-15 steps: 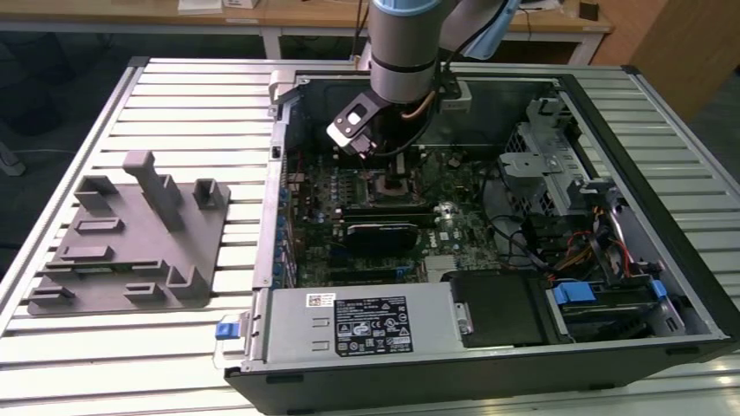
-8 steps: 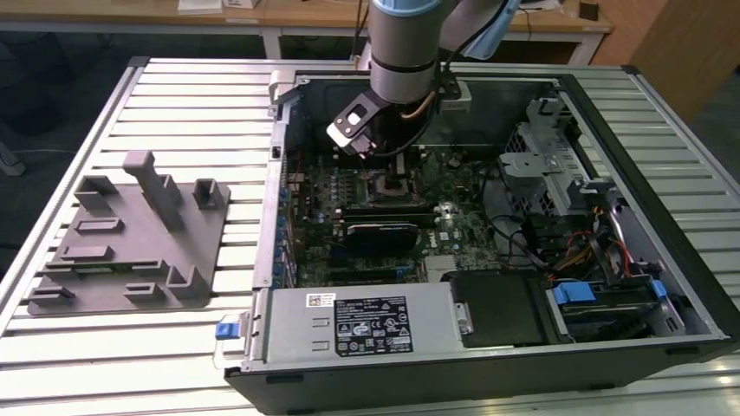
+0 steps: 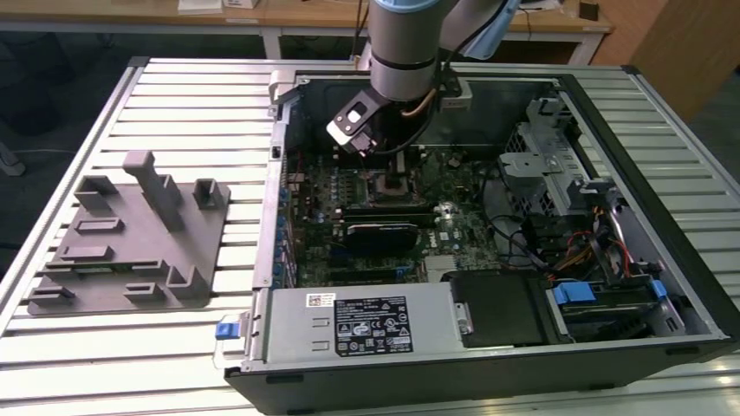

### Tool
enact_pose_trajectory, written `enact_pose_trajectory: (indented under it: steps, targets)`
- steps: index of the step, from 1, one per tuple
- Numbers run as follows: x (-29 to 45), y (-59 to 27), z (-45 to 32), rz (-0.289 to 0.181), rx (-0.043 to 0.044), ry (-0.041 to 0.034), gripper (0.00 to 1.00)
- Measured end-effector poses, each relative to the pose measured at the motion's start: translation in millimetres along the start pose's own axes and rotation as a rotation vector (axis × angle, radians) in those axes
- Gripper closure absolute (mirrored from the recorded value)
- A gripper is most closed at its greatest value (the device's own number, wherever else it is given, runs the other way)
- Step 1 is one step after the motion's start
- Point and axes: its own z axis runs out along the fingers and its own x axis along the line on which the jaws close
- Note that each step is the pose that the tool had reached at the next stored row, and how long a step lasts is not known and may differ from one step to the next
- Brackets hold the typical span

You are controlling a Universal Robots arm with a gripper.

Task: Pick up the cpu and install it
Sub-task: 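Place the cpu into insertion slot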

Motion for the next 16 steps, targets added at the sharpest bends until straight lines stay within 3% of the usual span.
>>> enact_pose_trajectory:
  steps: [7, 8, 16]
  targets:
    - [-0.1, 0.4, -11.9, 0.000, 0.0002, -0.0002, 0.89]
    - [-0.2, 0.9, -28.0, 0.000, 0.0002, -0.0002, 0.89]
    - [-0.3, 1.6, -47.2, 0.000, 0.0001, -0.0001, 0.89]
